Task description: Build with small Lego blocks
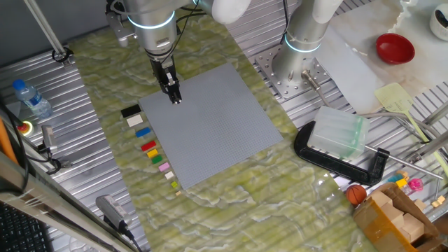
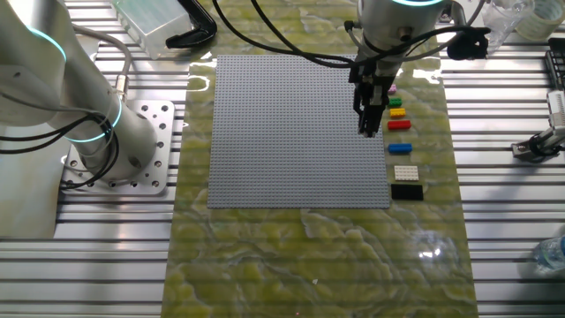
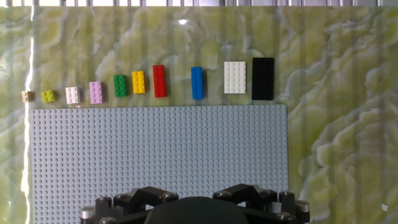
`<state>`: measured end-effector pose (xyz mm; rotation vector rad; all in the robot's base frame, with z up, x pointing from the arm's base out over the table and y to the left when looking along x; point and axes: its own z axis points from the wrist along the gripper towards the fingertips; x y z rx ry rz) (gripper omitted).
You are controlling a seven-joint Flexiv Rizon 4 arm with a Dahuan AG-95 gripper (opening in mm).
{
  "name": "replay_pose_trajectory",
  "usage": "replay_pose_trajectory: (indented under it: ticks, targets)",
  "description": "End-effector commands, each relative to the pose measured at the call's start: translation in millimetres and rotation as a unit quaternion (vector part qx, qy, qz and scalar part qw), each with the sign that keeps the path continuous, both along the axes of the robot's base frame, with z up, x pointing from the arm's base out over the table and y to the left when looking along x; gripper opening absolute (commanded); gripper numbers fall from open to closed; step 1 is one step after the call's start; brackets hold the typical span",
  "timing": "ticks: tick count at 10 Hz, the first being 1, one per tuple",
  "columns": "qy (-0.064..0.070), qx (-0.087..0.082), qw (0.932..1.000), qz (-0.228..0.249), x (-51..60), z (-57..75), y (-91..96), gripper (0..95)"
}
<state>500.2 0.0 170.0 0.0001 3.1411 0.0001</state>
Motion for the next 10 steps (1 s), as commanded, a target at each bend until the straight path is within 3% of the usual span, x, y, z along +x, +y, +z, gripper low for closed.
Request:
replay_pose_trajectory:
  ticks: [1, 10]
  targets:
    - [-0.01, 0.016, 0.9986, -0.05, -0.2, 0.0, 0.0, 0.0]
    - [-0.009, 0.009, 0.9985, -0.054, -0.2, -0.6, 1.1, 0.0]
